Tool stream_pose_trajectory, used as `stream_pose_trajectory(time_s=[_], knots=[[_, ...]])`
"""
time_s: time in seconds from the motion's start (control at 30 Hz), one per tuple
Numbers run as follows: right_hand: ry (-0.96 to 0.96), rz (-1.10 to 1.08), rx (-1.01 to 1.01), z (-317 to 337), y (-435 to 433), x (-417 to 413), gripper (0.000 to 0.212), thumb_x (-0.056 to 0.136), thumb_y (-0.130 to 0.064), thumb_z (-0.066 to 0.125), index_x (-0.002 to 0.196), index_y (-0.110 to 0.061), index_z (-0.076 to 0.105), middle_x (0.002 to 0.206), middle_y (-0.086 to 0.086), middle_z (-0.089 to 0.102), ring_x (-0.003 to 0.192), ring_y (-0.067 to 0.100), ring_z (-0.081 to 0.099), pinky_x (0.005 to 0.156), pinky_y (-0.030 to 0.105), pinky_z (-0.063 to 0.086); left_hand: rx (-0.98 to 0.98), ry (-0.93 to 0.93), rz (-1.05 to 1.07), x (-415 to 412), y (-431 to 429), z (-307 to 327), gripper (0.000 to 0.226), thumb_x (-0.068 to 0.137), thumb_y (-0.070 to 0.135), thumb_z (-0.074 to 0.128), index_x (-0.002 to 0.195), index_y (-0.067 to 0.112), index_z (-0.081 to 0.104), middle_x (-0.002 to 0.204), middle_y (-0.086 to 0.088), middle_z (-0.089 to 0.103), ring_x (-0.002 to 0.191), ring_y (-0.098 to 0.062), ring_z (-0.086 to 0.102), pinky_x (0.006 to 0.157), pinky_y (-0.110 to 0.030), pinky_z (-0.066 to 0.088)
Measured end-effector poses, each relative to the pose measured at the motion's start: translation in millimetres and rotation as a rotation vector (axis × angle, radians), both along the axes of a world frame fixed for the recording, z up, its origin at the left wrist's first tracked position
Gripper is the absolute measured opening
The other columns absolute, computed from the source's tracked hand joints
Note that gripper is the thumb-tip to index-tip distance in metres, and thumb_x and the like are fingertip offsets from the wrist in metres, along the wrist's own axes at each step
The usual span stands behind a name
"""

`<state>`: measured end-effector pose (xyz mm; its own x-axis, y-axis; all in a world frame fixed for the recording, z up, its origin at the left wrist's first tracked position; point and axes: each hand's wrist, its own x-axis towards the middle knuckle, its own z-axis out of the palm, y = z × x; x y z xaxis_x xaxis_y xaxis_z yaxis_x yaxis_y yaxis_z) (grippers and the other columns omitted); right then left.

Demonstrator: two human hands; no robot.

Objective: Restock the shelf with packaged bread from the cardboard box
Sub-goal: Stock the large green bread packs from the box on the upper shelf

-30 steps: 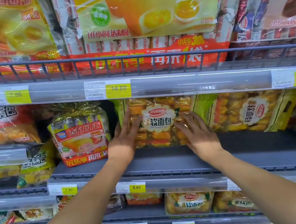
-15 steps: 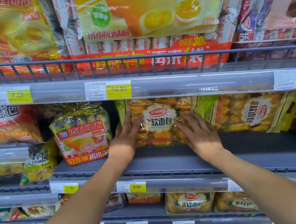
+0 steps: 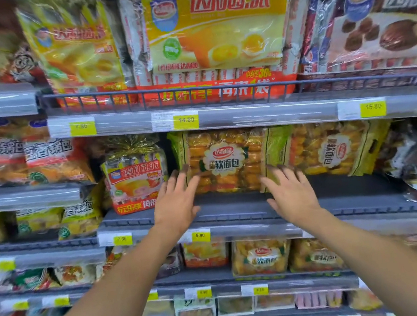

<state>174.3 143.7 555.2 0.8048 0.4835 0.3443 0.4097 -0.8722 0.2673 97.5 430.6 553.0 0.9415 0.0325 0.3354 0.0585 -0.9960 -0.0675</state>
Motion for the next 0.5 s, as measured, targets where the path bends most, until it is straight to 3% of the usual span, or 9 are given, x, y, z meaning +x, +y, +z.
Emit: stream_pose_trajectory(time_s=[0.1, 0.27, 0.43, 0.5], knots=[[0.015, -0.027, 0.014, -3.1, -10.1, -33.3, 0.068, 0.087, -0.040, 0.069, 0.148, -0.030, 0.041, 0.159, 0.006, 0.033, 0.146, 0.030, 0.029, 0.117, 0.055, 0.027, 0.004, -0.014, -0.050, -25.9, -6.1, -3.0, 0.090, 0.091, 0.049, 0.065, 0.159, 0.032, 0.009, 0.168, -0.006, 0.006, 0.155, -0.032, 0.007, 0.123, -0.050, 0.019], [0.078, -0.084, 0.024, -18.2, -41.6, -89.7, 0.069, 0.090, -0.037, 0.067, 0.151, -0.029, 0.037, 0.164, 0.007, 0.023, 0.150, 0.030, 0.023, 0.119, 0.054, 0.023, 0.022, 0.010, -0.159, -53.3, -40.4, -19.9, 0.091, 0.092, 0.054, 0.062, 0.159, 0.033, 0.005, 0.169, -0.003, -0.006, 0.156, -0.029, -0.002, 0.125, -0.049, 0.015], [0.104, -0.209, 0.032, -50.8, -97.7, -135.9, 0.068, 0.078, -0.036, 0.080, 0.140, -0.030, 0.052, 0.156, 0.008, 0.040, 0.141, 0.031, 0.041, 0.111, 0.054, 0.038, 0.007, 0.064, -0.282, -71.1, -99.1, -55.2, 0.087, 0.094, 0.051, 0.061, 0.160, 0.031, 0.007, 0.169, -0.004, -0.005, 0.155, -0.030, -0.003, 0.125, -0.048, 0.011], [0.155, -0.254, 0.014, -63.9, -123.6, -153.1, 0.070, 0.080, -0.036, 0.078, 0.142, -0.032, 0.047, 0.159, 0.006, 0.033, 0.143, 0.030, 0.037, 0.114, 0.053, 0.034, 0.001, 0.097, -0.327, -78.5, -124.9, -72.6, 0.088, 0.092, 0.050, 0.064, 0.160, 0.032, 0.011, 0.169, -0.004, -0.002, 0.156, -0.030, 0.000, 0.124, -0.048, 0.012]])
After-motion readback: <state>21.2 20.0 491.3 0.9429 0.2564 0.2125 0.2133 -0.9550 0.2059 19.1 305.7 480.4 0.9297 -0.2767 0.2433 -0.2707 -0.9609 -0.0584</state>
